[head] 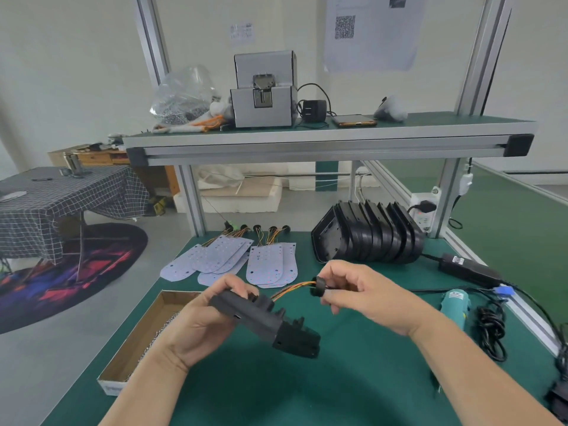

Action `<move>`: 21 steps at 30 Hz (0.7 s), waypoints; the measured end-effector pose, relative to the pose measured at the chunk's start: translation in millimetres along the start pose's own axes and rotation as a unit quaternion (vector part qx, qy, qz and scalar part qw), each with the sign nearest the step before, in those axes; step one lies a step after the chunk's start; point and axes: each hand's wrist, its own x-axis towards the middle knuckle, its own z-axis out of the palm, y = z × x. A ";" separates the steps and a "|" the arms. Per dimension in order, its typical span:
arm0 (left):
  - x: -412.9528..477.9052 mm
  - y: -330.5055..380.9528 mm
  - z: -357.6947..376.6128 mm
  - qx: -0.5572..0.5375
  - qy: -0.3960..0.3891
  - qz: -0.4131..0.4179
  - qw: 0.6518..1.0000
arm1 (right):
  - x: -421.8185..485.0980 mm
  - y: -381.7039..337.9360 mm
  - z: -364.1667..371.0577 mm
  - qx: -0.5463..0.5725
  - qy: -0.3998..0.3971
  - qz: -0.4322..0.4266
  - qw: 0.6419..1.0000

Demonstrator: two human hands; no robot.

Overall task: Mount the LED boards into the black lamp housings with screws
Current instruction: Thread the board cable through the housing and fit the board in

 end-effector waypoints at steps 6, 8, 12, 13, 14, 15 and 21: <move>4.2 -18.4 -8.9 -0.078 0.034 -0.015 0.996 | 11.9 -28.7 -4.4 -0.199 0.054 -0.042 0.978; 8.2 -24.4 -9.3 -0.062 0.061 -0.025 0.996 | 18.6 -36.5 0.0 -0.189 0.072 -0.069 0.977; 16.3 -32.9 -6.1 -0.051 0.105 -0.012 0.993 | 36.1 -47.2 11.5 -0.185 0.105 -0.108 0.971; 18.1 -34.6 -5.6 -0.057 0.118 -0.006 0.991 | 40.3 -49.6 14.6 -0.190 0.112 -0.128 0.967; 19.5 -36.2 -6.5 -0.062 0.129 -0.001 0.990 | 43.8 -51.3 17.0 -0.200 0.117 -0.152 0.961; 20.6 -38.1 -8.1 -0.065 0.140 0.000 0.988 | 46.7 -51.5 18.4 -0.218 0.119 -0.176 0.953; 16.9 -51.4 -14.0 -0.004 0.178 -0.014 0.984 | 48.9 -38.3 13.1 -0.313 0.104 -0.213 0.919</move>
